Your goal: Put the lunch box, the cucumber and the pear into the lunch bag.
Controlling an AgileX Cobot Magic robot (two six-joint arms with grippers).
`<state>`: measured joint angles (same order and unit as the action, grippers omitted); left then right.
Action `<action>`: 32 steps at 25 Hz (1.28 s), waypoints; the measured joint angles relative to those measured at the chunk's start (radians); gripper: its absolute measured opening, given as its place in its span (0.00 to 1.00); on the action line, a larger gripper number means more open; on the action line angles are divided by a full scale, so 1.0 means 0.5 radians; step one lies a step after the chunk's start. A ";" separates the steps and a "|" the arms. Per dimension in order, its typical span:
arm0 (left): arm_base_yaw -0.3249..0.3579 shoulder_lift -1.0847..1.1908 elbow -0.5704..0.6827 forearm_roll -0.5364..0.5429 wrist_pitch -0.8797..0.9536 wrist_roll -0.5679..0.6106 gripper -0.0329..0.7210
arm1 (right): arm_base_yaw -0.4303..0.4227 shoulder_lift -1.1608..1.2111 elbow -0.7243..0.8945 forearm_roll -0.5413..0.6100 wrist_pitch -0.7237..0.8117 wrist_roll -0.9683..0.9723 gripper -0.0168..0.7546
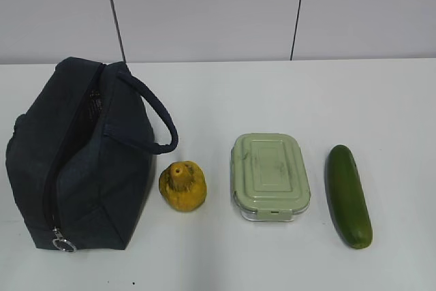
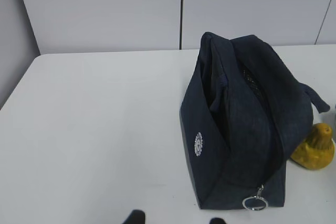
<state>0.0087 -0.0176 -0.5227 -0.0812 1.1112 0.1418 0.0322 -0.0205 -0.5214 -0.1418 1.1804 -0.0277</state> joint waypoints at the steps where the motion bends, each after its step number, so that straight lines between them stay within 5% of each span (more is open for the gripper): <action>1: 0.000 0.000 0.000 0.000 0.000 0.000 0.36 | 0.000 0.000 0.000 0.000 -0.008 0.000 0.54; 15: 0.000 0.000 0.000 0.000 0.000 0.000 0.36 | 0.000 0.043 0.000 0.127 -0.164 0.000 0.54; 23: 0.000 0.000 0.000 0.000 0.000 0.000 0.36 | 0.000 0.752 -0.077 0.404 -0.365 0.000 0.60; 32: 0.000 0.000 0.000 0.000 0.000 0.000 0.36 | 0.000 1.686 -0.595 0.516 -0.456 -0.184 0.78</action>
<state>0.0087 -0.0176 -0.5227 -0.0812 1.1112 0.1418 0.0322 0.8226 -0.8189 0.1164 0.9526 -0.1196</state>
